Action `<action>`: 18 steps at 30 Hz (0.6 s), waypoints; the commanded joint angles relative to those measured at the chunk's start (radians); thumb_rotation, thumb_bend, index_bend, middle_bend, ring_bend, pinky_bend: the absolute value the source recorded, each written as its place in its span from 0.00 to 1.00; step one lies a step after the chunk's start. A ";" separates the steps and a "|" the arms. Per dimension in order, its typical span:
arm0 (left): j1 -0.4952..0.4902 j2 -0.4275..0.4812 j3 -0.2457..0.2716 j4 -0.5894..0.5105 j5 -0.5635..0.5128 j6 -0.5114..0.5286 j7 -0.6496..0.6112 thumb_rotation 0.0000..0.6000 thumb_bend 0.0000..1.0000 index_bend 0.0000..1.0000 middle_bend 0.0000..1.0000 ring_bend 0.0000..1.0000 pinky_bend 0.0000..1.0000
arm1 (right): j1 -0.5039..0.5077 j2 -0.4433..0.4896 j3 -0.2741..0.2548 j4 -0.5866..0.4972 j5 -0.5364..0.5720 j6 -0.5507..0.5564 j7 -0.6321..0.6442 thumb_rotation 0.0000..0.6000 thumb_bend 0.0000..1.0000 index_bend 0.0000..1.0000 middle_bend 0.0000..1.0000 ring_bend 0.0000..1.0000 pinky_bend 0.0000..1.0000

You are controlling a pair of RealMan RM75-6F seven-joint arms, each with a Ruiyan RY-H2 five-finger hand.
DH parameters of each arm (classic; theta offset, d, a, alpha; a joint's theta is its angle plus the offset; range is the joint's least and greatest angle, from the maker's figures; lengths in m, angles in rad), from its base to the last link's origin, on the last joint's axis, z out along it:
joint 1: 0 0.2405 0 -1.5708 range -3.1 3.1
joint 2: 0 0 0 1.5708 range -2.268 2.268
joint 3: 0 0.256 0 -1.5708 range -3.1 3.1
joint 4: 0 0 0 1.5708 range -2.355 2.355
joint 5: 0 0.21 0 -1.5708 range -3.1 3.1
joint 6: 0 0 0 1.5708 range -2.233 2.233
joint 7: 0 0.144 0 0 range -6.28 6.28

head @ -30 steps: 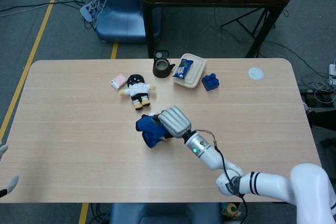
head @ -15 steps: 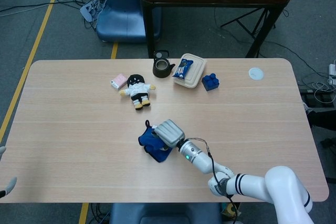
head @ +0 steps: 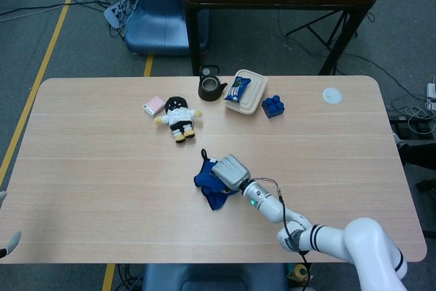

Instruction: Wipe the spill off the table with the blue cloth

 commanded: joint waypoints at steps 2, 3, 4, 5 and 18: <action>0.002 -0.001 0.000 0.002 0.001 0.002 -0.002 1.00 0.25 0.12 0.06 0.04 0.07 | -0.008 0.014 0.006 0.016 0.010 0.001 -0.006 1.00 0.55 0.79 0.65 0.61 0.78; 0.003 -0.001 0.000 0.002 0.001 0.003 -0.003 1.00 0.25 0.12 0.06 0.04 0.07 | -0.010 0.019 0.007 0.022 0.012 0.002 -0.009 1.00 0.55 0.79 0.65 0.61 0.78; 0.004 -0.001 0.000 0.003 0.000 0.004 -0.004 1.00 0.25 0.12 0.06 0.04 0.07 | -0.013 0.026 0.007 0.028 0.014 0.002 -0.013 1.00 0.55 0.79 0.65 0.61 0.78; 0.005 -0.001 0.000 0.004 0.000 0.005 -0.006 1.00 0.25 0.12 0.06 0.04 0.07 | -0.015 0.031 0.007 0.031 0.017 0.002 -0.015 1.00 0.55 0.79 0.65 0.61 0.78; 0.002 -0.003 0.000 0.006 0.008 0.001 -0.006 1.00 0.25 0.12 0.06 0.04 0.07 | -0.049 0.138 -0.049 -0.152 -0.052 0.018 0.021 1.00 0.55 0.79 0.66 0.61 0.78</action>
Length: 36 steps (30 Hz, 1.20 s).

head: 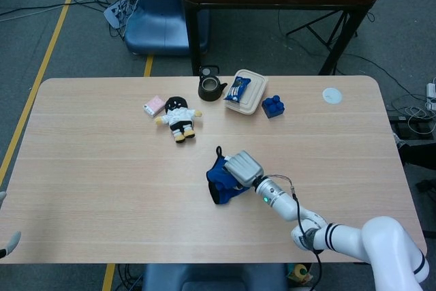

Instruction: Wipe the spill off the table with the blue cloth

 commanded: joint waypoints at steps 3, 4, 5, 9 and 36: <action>-0.001 -0.001 0.001 -0.002 0.003 -0.002 0.004 1.00 0.25 0.12 0.06 0.04 0.07 | -0.011 0.040 -0.035 -0.098 -0.049 0.009 0.026 1.00 0.54 0.79 0.66 0.61 0.78; -0.001 -0.002 0.001 -0.002 0.003 -0.002 0.005 1.00 0.25 0.12 0.06 0.04 0.07 | -0.011 0.044 -0.040 -0.118 -0.061 0.012 0.033 1.00 0.54 0.79 0.66 0.61 0.78; -0.001 -0.001 0.001 -0.003 0.003 -0.002 0.006 1.00 0.25 0.12 0.06 0.04 0.07 | -0.011 0.046 -0.043 -0.133 -0.070 0.014 0.040 1.00 0.54 0.79 0.66 0.61 0.78; -0.001 -0.001 0.001 -0.006 0.005 -0.001 0.009 1.00 0.25 0.12 0.06 0.04 0.07 | -0.003 0.042 -0.054 -0.180 -0.115 0.029 0.062 1.00 0.54 0.79 0.66 0.61 0.78; -0.012 -0.004 -0.001 -0.013 0.008 -0.016 0.024 1.00 0.25 0.12 0.06 0.04 0.07 | -0.061 0.059 -0.031 0.106 -0.009 -0.006 0.067 1.00 0.54 0.80 0.66 0.61 0.78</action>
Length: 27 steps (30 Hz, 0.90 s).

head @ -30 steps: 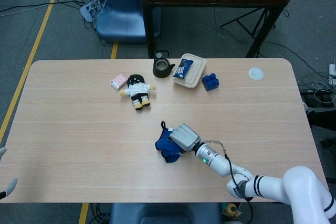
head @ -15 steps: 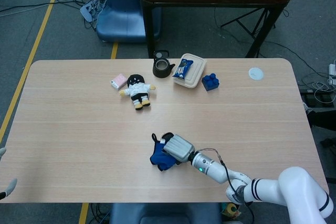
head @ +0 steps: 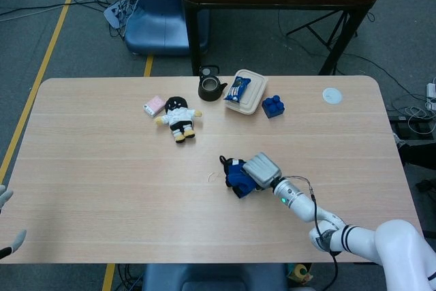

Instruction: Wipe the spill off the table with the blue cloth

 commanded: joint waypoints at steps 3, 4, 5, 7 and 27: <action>0.000 -0.001 0.000 -0.001 -0.002 -0.001 0.002 1.00 0.25 0.12 0.06 0.04 0.07 | 0.000 -0.009 0.049 0.070 0.056 -0.012 -0.005 1.00 0.54 0.80 0.66 0.61 0.78; 0.001 -0.001 0.000 0.000 -0.003 0.000 0.002 1.00 0.25 0.12 0.06 0.04 0.07 | 0.003 -0.014 0.057 0.076 0.062 -0.016 -0.005 1.00 0.54 0.80 0.66 0.61 0.78; 0.001 -0.001 0.000 0.000 -0.003 0.000 0.002 1.00 0.25 0.12 0.06 0.04 0.07 | 0.006 -0.020 0.062 0.079 0.066 -0.019 -0.006 1.00 0.54 0.80 0.66 0.61 0.78; 0.002 -0.001 0.001 0.001 -0.004 0.001 0.001 1.00 0.25 0.12 0.06 0.04 0.07 | 0.014 -0.033 0.069 0.076 0.069 -0.023 -0.011 1.00 0.54 0.80 0.66 0.61 0.78; 0.012 0.004 0.004 0.002 -0.006 0.011 -0.006 1.00 0.25 0.12 0.06 0.04 0.07 | 0.110 -0.177 0.089 -0.075 0.000 -0.042 -0.049 1.00 0.54 0.80 0.66 0.61 0.78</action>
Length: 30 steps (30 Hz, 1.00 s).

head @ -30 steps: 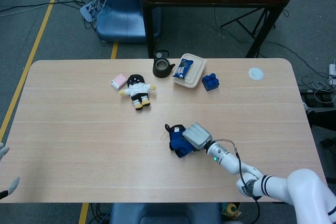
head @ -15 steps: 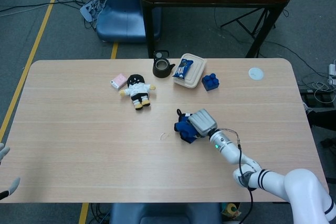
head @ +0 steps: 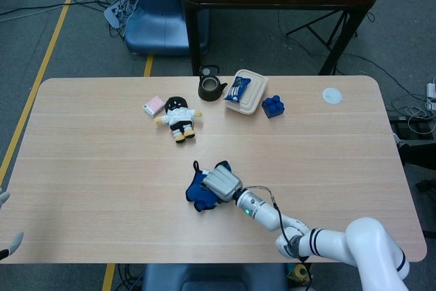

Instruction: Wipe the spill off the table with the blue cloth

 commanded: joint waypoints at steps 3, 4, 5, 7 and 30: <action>0.001 0.001 0.000 -0.002 -0.001 0.000 0.002 1.00 0.25 0.12 0.06 0.04 0.07 | 0.020 -0.020 0.014 0.016 0.012 -0.016 -0.032 1.00 0.54 0.80 0.66 0.61 0.78; 0.002 0.001 0.001 -0.002 -0.001 0.001 0.002 1.00 0.25 0.12 0.06 0.04 0.07 | 0.022 -0.023 0.016 0.023 0.018 -0.020 -0.038 1.00 0.54 0.80 0.66 0.61 0.78; 0.002 0.000 0.001 -0.002 -0.001 0.001 0.003 1.00 0.25 0.12 0.06 0.04 0.07 | 0.024 -0.025 0.018 0.030 0.023 -0.023 -0.042 1.00 0.54 0.80 0.66 0.61 0.78; 0.002 0.000 0.001 -0.002 -0.001 0.001 0.004 1.00 0.25 0.12 0.06 0.04 0.07 | 0.025 -0.028 0.020 0.052 0.036 -0.031 -0.055 1.00 0.54 0.80 0.66 0.61 0.78; 0.000 -0.003 0.002 0.004 0.011 0.002 -0.007 1.00 0.25 0.12 0.06 0.04 0.07 | -0.019 0.030 0.086 0.257 0.203 -0.039 -0.105 1.00 0.54 0.80 0.67 0.61 0.78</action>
